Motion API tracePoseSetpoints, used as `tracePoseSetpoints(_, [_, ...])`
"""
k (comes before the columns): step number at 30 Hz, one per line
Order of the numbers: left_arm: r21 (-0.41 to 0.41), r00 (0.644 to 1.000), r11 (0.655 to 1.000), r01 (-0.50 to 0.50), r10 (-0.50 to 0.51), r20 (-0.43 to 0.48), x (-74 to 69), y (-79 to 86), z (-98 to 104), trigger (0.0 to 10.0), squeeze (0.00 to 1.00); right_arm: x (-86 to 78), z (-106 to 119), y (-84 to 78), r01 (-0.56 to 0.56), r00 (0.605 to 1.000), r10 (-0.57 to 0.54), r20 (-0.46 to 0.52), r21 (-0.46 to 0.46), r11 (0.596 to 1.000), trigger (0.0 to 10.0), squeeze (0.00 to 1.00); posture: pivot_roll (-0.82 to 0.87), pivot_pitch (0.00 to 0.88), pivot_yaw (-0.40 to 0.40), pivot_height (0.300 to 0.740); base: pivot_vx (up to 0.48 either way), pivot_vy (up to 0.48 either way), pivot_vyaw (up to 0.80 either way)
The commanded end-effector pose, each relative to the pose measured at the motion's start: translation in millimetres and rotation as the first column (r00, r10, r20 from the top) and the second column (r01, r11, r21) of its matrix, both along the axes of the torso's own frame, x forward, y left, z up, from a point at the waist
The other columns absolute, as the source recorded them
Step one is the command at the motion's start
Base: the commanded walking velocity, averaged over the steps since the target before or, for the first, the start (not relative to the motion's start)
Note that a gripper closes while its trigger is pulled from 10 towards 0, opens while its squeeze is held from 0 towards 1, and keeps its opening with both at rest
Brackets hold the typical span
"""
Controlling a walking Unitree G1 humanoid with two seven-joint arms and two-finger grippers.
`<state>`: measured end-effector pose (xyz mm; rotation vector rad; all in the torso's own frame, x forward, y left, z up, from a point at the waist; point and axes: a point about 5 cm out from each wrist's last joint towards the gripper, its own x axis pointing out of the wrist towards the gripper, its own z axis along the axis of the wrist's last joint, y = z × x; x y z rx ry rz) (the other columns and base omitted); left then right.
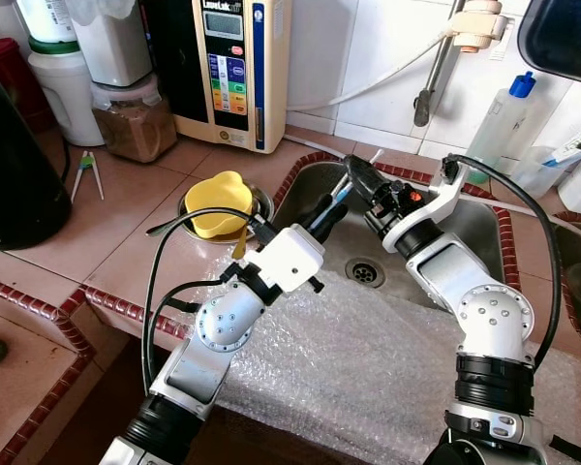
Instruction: Kitchen organization
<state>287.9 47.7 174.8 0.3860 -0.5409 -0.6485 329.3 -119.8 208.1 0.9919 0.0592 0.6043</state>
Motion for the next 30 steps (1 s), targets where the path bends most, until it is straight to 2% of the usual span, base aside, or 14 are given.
tracePoseSetpoints(1, [0.008,1.0,1.0,0.006,-0.006,0.004,0.2,-2.9,0.2,0.8,0.0,-1.2,0.0,1.6,-0.016,1.0,0.016,-0.006,0.007,1.0,0.0,0.0,-0.07,0.024,-0.036,0.74,0.0,0.0,0.0])
tracePoseSetpoints(4, [0.008,1.0,1.0,0.006,-0.006,0.006,0.1,-2.8,0.4,1.5,0.0,-1.6,0.2,1.8,-0.017,1.0,0.017,-0.005,0.008,1.0,0.0,0.0,-0.08,0.025,-0.035,0.74,0.0,0.0,0.0])
tracePoseSetpoints(5, [0.008,1.0,1.0,0.007,-0.007,0.005,0.1,-2.8,0.2,2.2,0.0,-1.7,0.0,1.5,-0.015,1.0,0.015,-0.006,0.008,1.0,0.0,0.0,-0.08,0.026,-0.035,0.74,0.0,0.0,0.0])
tracePoseSetpoints(8, [0.008,1.0,1.0,0.007,-0.007,0.005,0.2,-2.9,0.3,2.4,0.0,-1.7,-0.3,0.8,-0.013,1.0,0.013,-0.007,0.009,1.0,0.0,0.0,-0.08,0.026,-0.034,0.74,0.0,0.0,0.0])
tracePoseSetpoints(9, [0.009,1.0,1.0,0.008,-0.008,0.006,0.2,-3.0,0.3,3.1,0.0,-1.8,-0.3,0.5,-0.011,1.0,0.011,-0.008,0.01,1.0,0.0,0.0,-0.08,0.026,-0.034,0.74,0.0,0.0,0.0])
tracePoseSetpoints(12, [0.009,1.0,1.0,0.013,-0.013,-0.003,0.3,-3.2,-0.4,3.5,0.0,-1.8,-0.3,0.5,-0.01,1.0,0.01,-0.009,0.011,1.0,0.0,0.0,-0.08,0.025,-0.033,0.74,0.0,0.0,0.0])
tracePoseSetpoints(14, [0.007,1.0,1.0,0.016,-0.016,-0.004,-0.2,-3.6,-0.5,5.8,0.0,-1.9,-0.4,0.4,-0.009,1.0,0.009,-0.01,0.012,1.0,0.0,0.0,-0.08,0.027,-0.032,0.74,0.0,0.0,0.0])
tracePoseSetpoints(15, [0.007,1.0,1.0,0.016,-0.016,0.0,-0.4,-3.6,-0.4,5.8,0.0,-1.9,-0.6,0.3,-0.007,1.0,0.008,-0.01,0.012,1.0,0.0,0.0,-0.08,0.027,-0.032,0.74,0.0,0.0,0.0])
tracePoseSetpoints(16, [0.004,1.0,1.0,0.016,-0.016,-0.004,-0.3,-3.5,-0.5,8.3,0.0,-1.9,-0.6,0.2,-0.007,1.0,0.007,-0.01,0.013,1.0,0.0,0.0,-0.08,0.027,-0.033,0.74,0.0,0.0,0.0])
tracePoseSetpoints(17, [0.001,1.0,1.0,0.016,-0.016,-0.006,-0.2,-3.4,-0.7,8.3,0.0,-2.0,-0.5,0.1,-0.007,1.0,0.007,-0.01,0.013,1.0,0.0,0.0,-0.08,0.027,-0.033,0.74,0.0,0.0,0.0])
tracePoseSetpoints(18, [-0.015,1.0,1.0,0.009,-0.01,-0.009,0.2,-2.5,-0.1,10.0,0.95,-2.0,-0.4,-0.1,-0.005,1.0,0.006,-0.01,0.013,1.0,0.0,0.0,-0.08,0.027,-0.033,0.74,0.0,0.0,0.0])
tracePoseSetpoints(19, [-0.024,1.0,1.0,0.008,-0.009,-0.011,0.3,-2.2,0.2,10.0,1.0,-1.9,-0.2,-0.4,-0.004,1.0,0.004,-0.009,0.014,1.0,0.0,0.0,-0.08,0.027,-0.033,0.74,0.0,0.0,0.0])
tracePoseSetpoints(26, [-0.049,1.0,0.999,0.02,-0.021,-0.018,-0.1,-2.1,1.5,10.0,1.0,-0.8,0.3,-1.7,0.007,1.0,-0.007,-0.01,0.012,1.0,0.0,0.0,-0.08,0.027,-0.034,0.74,0.0,0.0,0.0])
tracePoseSetpoints(30, [-0.052,0.999,0.998,0.037,-0.038,-0.021,-0.8,-3.5,2.4,10.0,1.0,2.8,-1.0,-6.5,0.064,0.998,-0.065,-0.014,-0.023,0.998,0.0,0.0,-0.08,0.027,-0.033,0.74,0.0,0.0,0.0])
